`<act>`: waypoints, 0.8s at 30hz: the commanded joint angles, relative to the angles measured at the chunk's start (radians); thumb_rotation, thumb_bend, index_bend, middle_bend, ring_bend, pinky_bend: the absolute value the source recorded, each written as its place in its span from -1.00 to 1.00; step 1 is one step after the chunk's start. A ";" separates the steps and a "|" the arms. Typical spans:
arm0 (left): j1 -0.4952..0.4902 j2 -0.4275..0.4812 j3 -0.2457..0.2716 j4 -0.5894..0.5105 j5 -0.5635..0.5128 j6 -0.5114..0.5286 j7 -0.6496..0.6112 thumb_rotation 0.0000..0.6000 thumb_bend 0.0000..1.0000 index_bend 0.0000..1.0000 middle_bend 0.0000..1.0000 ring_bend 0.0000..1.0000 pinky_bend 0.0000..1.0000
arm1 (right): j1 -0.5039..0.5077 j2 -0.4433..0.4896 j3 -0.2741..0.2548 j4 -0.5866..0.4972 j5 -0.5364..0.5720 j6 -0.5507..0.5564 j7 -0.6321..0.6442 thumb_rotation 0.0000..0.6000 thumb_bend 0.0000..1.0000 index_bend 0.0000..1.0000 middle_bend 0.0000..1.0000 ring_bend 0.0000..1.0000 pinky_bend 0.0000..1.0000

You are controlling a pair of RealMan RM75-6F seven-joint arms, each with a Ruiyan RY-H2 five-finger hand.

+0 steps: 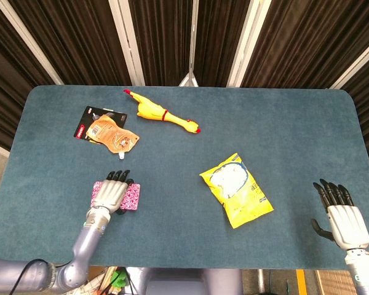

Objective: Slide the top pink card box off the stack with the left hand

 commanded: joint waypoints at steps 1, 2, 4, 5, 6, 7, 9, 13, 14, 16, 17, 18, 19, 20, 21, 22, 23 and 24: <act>-0.019 -0.027 -0.001 0.017 -0.025 0.012 0.023 1.00 -0.22 -0.38 -1.00 -1.00 -1.00 | 0.000 0.000 0.000 0.000 -0.001 0.000 0.002 1.00 -0.27 -1.00 -1.00 -1.00 -0.96; -0.021 -0.031 0.000 0.019 -0.029 0.015 0.026 1.00 -0.26 -0.43 -1.00 -1.00 -1.00 | 0.000 0.000 0.000 0.000 -0.001 0.000 0.002 1.00 -0.27 -1.00 -1.00 -1.00 -0.96; -0.028 -0.036 0.003 0.020 -0.046 0.021 0.040 1.00 -0.32 -0.49 -1.00 -1.00 -1.00 | 0.000 0.000 0.000 0.000 -0.001 0.000 0.004 1.00 -0.27 -1.00 -1.00 -1.00 -0.96; -0.030 -0.037 0.003 0.019 -0.053 0.024 0.046 1.00 -0.33 -0.51 -1.00 -1.00 -1.00 | 0.000 0.001 0.000 0.000 -0.001 0.000 0.005 1.00 -0.28 -1.00 -1.00 -1.00 -0.96; -0.034 -0.037 0.003 0.018 -0.066 0.027 0.054 1.00 -0.35 -0.52 -1.00 -1.00 -1.00 | 0.000 0.001 -0.001 0.000 -0.002 -0.001 0.006 1.00 -0.28 -1.00 -1.00 -1.00 -0.96; -0.038 -0.037 0.002 0.018 -0.076 0.031 0.061 1.00 -0.36 -0.53 -1.00 -1.00 -1.00 | 0.000 0.001 -0.001 -0.001 -0.002 -0.001 0.007 1.00 -0.27 -1.00 -1.00 -1.00 -0.96; -0.043 -0.038 0.000 0.018 -0.089 0.035 0.068 1.00 -0.40 -0.57 -1.00 -1.00 -1.00 | 0.000 0.001 -0.001 -0.001 -0.003 0.000 0.007 1.00 -0.27 -1.00 -1.00 -1.00 -0.96; -0.050 -0.038 -0.001 0.016 -0.104 0.040 0.069 1.00 -0.56 -0.67 -1.00 -1.00 -1.00 | 0.000 0.001 0.000 -0.001 -0.003 0.001 0.006 1.00 -0.28 -1.00 -1.00 -1.00 -0.96; -0.051 -0.038 -0.001 0.014 -0.103 0.041 0.067 1.00 -0.57 -0.69 -1.00 -1.00 -1.00 | 0.000 0.001 0.000 -0.002 -0.002 0.001 0.007 1.00 -0.28 -1.00 -1.00 -1.00 -0.96; -0.052 -0.036 0.000 0.012 -0.102 0.042 0.063 1.00 -0.59 -0.72 -1.00 -1.00 -1.00 | 0.000 0.000 0.000 -0.001 -0.002 0.001 0.007 1.00 -0.27 -1.00 -1.00 -1.00 -0.96; -0.053 -0.035 -0.001 0.010 -0.104 0.041 0.061 1.00 -0.60 -0.73 -1.00 -1.00 -1.00 | 0.000 0.000 -0.001 -0.001 -0.003 0.002 0.006 1.00 -0.27 -1.00 -1.00 -1.00 -0.96; -0.053 -0.034 -0.001 0.008 -0.106 0.041 0.059 1.00 -0.60 -0.74 -1.00 -1.00 -1.00 | 0.000 0.000 -0.001 -0.001 -0.004 0.002 0.007 1.00 -0.27 -1.00 -1.00 -1.00 -0.96; -0.054 -0.033 -0.001 0.006 -0.109 0.041 0.058 1.00 -0.61 -0.75 -1.00 -1.00 -1.00 | 0.000 0.000 -0.001 -0.001 -0.004 0.002 0.007 1.00 -0.27 -1.00 -1.00 -1.00 -0.96; -0.056 -0.031 -0.001 0.005 -0.113 0.041 0.059 1.00 -0.61 -0.75 -1.00 -1.00 -1.00 | 0.000 0.000 -0.001 -0.001 -0.006 0.004 0.006 1.00 -0.27 -1.00 -1.00 -1.00 -0.96; -0.057 -0.031 0.000 0.005 -0.114 0.042 0.060 1.00 -0.61 -0.75 -1.00 -1.00 -1.00 | 0.000 -0.001 -0.001 -0.001 -0.006 0.004 0.006 1.00 -0.27 -1.00 -1.00 -1.00 -0.96; -0.058 -0.031 0.002 0.005 -0.116 0.043 0.061 1.00 -0.61 -0.73 -1.00 -1.00 -1.00 | -0.001 0.000 -0.001 -0.001 -0.006 0.005 0.007 1.00 -0.27 -1.00 -1.00 -1.00 -0.96; -0.060 -0.031 0.003 0.006 -0.119 0.043 0.062 1.00 -0.59 -0.70 -1.00 -1.00 -1.00 | -0.002 0.000 -0.001 -0.001 -0.006 0.005 0.008 1.00 -0.27 -1.00 -1.00 -1.00 -0.96; -0.062 -0.032 0.003 0.007 -0.122 0.044 0.063 1.00 -0.56 -0.67 -1.00 -1.00 -1.00 | -0.001 0.000 -0.001 -0.001 -0.005 0.004 0.008 1.00 -0.27 -1.00 -1.00 -1.00 -0.96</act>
